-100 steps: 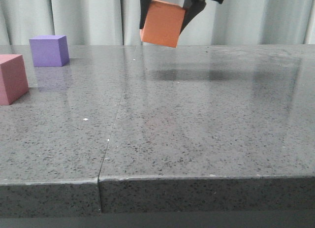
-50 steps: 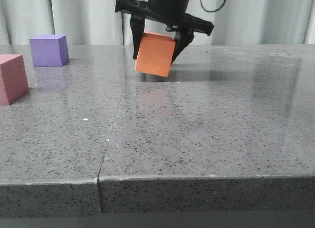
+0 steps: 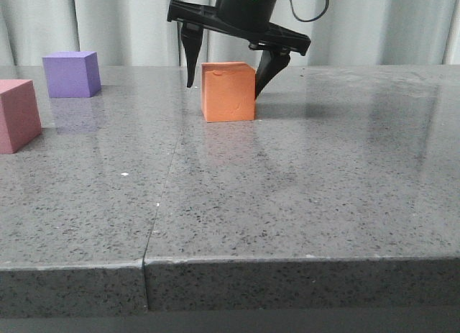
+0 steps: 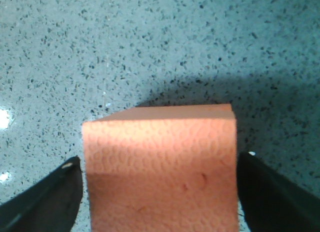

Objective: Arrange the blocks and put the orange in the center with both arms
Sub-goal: 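Open the right gripper to release the orange cube and rise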

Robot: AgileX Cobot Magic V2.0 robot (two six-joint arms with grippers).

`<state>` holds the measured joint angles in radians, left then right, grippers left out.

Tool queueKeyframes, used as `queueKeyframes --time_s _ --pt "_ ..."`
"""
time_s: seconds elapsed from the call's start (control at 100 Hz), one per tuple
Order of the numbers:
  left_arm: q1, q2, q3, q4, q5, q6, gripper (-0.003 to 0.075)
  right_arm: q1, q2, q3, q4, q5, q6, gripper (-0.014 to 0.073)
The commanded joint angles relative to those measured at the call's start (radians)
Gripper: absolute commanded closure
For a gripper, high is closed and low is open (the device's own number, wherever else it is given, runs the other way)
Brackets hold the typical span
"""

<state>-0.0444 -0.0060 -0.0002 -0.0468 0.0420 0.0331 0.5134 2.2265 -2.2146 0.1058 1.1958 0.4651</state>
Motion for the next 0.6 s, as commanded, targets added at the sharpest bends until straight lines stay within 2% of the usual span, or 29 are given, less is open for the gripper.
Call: queueKeyframes --time_s 0.0,0.37,0.59 --pt "0.002 -0.029 0.042 -0.006 -0.083 0.001 0.0741 0.001 -0.067 -0.031 0.010 -0.020 0.000 -0.0040" --pt "0.002 -0.029 0.042 -0.006 -0.083 0.001 0.0741 0.001 -0.091 -0.031 0.010 0.026 -0.001 -0.0040" --pt "0.002 -0.029 0.042 -0.006 -0.083 0.001 0.0741 0.001 -0.134 -0.031 -0.053 0.098 -0.003 -0.0040"
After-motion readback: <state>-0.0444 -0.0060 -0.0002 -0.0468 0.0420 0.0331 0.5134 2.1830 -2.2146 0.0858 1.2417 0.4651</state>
